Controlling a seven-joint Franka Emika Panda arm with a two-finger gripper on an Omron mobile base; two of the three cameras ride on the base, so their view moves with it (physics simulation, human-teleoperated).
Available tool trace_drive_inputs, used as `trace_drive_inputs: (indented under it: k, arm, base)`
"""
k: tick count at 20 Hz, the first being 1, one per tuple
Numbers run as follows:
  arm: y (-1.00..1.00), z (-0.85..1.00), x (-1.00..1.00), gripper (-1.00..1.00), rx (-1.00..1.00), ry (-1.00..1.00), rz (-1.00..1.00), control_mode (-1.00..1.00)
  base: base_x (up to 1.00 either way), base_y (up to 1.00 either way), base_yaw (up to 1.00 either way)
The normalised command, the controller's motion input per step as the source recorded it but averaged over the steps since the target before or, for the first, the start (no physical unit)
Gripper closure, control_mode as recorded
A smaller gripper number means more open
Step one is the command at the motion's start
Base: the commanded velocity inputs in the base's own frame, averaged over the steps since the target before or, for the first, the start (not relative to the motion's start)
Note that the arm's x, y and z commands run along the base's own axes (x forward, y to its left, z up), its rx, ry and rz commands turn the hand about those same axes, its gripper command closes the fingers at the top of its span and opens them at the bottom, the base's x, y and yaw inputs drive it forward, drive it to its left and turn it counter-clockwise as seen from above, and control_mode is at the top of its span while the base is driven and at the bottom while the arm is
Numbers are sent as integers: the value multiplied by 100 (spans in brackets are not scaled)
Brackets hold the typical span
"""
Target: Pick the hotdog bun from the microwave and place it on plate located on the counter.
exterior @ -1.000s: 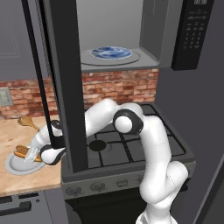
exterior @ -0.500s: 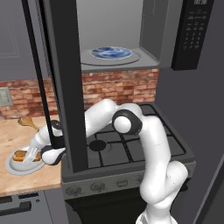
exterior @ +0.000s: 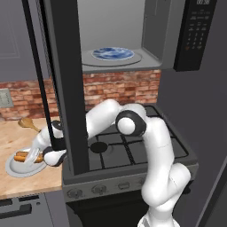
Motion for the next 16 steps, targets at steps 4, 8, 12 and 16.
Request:
trace_drive_inputs:
  k: [4, 8, 12, 16]
  arm:
    - [-92, 16, -46, -100, 3, 0, -1, -100]
    - [-100, 34, -54, -100, 8, 7, -4, -100]
    - [-92, 66, -13, -100, 10, 9, -7, -100]
    - [-67, 91, 6, -100, 12, 12, -9, -100]
  base:
    - [0, 0, 0]
    - [0, 0, 0]
    - [0, 0, 0]
    - [0, 0, 0]
